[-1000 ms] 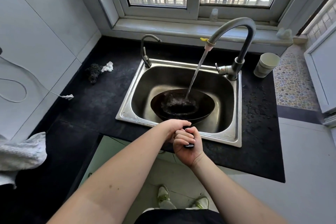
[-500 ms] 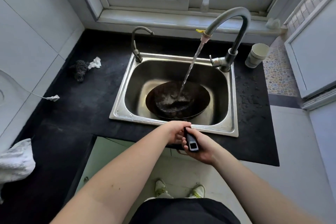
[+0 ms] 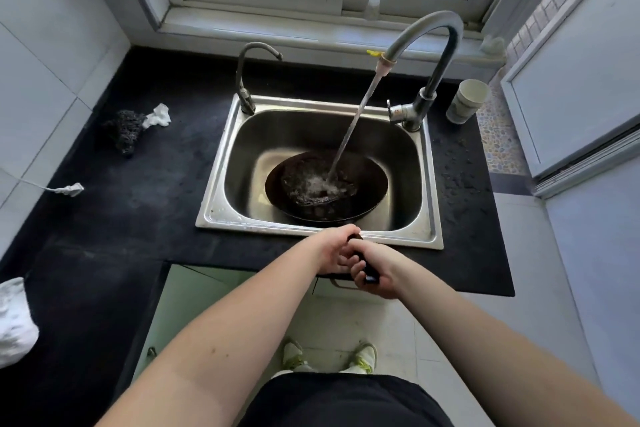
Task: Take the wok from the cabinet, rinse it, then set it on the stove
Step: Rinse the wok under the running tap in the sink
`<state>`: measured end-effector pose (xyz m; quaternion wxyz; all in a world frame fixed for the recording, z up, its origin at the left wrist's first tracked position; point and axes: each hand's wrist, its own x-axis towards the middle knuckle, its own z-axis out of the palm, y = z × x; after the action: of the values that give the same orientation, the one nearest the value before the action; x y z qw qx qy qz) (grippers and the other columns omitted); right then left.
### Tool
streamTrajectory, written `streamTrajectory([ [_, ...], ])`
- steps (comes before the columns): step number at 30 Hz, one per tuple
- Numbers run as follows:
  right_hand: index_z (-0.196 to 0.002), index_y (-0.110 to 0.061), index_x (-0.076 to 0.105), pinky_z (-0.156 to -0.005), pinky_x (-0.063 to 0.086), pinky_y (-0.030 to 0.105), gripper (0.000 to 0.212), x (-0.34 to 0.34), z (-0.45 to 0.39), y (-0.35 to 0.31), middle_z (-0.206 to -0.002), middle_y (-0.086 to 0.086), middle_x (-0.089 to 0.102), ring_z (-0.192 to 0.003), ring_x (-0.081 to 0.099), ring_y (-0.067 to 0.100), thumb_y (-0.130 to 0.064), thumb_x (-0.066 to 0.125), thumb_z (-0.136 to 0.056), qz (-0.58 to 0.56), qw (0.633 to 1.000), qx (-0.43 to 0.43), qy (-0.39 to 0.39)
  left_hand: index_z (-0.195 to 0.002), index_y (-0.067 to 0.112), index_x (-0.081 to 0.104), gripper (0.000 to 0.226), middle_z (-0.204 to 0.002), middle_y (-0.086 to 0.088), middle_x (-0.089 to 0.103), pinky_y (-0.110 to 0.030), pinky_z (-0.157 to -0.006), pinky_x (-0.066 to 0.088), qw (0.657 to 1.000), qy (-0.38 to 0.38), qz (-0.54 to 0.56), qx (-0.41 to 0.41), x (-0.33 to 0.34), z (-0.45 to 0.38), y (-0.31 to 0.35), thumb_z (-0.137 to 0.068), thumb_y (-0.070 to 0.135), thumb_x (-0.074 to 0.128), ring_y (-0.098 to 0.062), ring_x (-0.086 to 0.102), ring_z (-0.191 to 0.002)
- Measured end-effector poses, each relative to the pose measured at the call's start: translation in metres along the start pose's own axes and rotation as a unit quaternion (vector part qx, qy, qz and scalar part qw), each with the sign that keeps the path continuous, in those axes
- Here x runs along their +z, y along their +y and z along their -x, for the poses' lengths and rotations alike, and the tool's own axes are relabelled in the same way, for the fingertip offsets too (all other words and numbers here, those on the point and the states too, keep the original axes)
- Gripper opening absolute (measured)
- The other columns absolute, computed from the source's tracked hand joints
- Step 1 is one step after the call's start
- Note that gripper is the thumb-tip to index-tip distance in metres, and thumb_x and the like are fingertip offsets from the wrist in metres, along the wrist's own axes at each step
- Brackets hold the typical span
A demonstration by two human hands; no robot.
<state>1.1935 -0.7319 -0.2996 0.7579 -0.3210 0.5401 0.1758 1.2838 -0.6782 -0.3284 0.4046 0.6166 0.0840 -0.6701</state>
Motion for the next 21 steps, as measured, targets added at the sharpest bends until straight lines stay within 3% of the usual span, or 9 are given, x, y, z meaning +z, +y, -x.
streamTrajectory([
  [3, -0.067, -0.017, 0.045, -0.029, 0.025, 0.011, 0.021, 0.001, 0.003, 0.006, -0.048, -0.007, 0.039, -0.031, 0.03, 0.0, -0.014, 0.053, -0.086, -0.055, 0.998, -0.015, -0.009, -0.081, 0.012, 0.051, 0.019, -0.055, -0.003, 0.048, -0.023, -0.045, 0.047, 0.999, 0.009, -0.027, 0.018, -0.001, -0.002, 0.001, -0.091, 0.028, 0.053, -0.013, 0.049, -0.033],
  [7, -0.066, -0.016, 0.044, -0.028, 0.023, 0.011, 0.026, 0.007, 0.003, 0.016, -0.045, -0.008, 0.036, -0.029, 0.028, 0.0, -0.016, 0.051, -0.091, -0.131, 0.991, -0.018, -0.03, -0.087, 0.011, 0.052, 0.018, -0.065, -0.005, 0.054, -0.025, -0.049, 0.049, 0.999, 0.008, -0.033, 0.022, -0.004, 0.002, -0.001, -0.091, 0.029, 0.054, -0.013, 0.051, -0.038],
  [12, -0.081, -0.022, 0.043, -0.029, 0.022, 0.014, 0.015, 0.011, -0.007, 0.034, -0.049, -0.009, 0.032, -0.031, 0.025, 0.001, -0.015, 0.053, -0.09, -0.134, 0.99, -0.041, -0.033, -0.115, 0.008, 0.059, 0.039, -0.101, -0.007, 0.069, -0.027, -0.062, 0.055, 0.999, -0.027, -0.039, 0.008, -0.018, -0.004, -0.011, -0.091, 0.038, 0.053, -0.016, 0.059, -0.058],
  [16, -0.105, -0.034, 0.028, -0.031, 0.021, 0.015, 0.037, 0.016, -0.018, 0.051, -0.05, -0.007, 0.033, -0.033, 0.025, 0.003, -0.014, 0.055, -0.089, -0.143, 0.988, -0.06, -0.004, -0.1, 0.01, 0.066, 0.034, -0.078, 0.003, 0.072, -0.022, -0.063, 0.052, 0.998, -0.051, -0.027, 0.016, -0.022, -0.001, -0.023, -0.095, 0.039, 0.049, -0.014, 0.062, -0.064],
  [18, -0.099, -0.034, 0.028, -0.031, 0.02, 0.015, 0.033, 0.02, -0.014, 0.055, -0.05, -0.007, 0.033, -0.033, 0.024, 0.004, -0.014, 0.052, -0.09, -0.121, 0.99, -0.077, 0.003, -0.095, 0.011, 0.068, 0.038, -0.075, 0.003, 0.072, -0.02, -0.063, 0.05, 0.998, -0.058, -0.031, 0.016, -0.024, 0.001, -0.026, -0.097, 0.041, 0.046, -0.015, 0.061, -0.072],
  [21, -0.087, -0.026, 0.037, -0.033, 0.022, 0.016, 0.018, 0.027, -0.009, 0.057, -0.051, -0.004, 0.033, -0.034, 0.025, 0.006, -0.013, 0.049, -0.091, -0.07, 0.992, -0.107, 0.02, -0.096, 0.011, 0.067, 0.043, -0.081, -0.002, 0.07, -0.021, -0.059, 0.048, 0.997, -0.075, -0.015, 0.019, -0.029, 0.002, -0.032, -0.099, 0.043, 0.04, -0.013, 0.062, -0.067],
])
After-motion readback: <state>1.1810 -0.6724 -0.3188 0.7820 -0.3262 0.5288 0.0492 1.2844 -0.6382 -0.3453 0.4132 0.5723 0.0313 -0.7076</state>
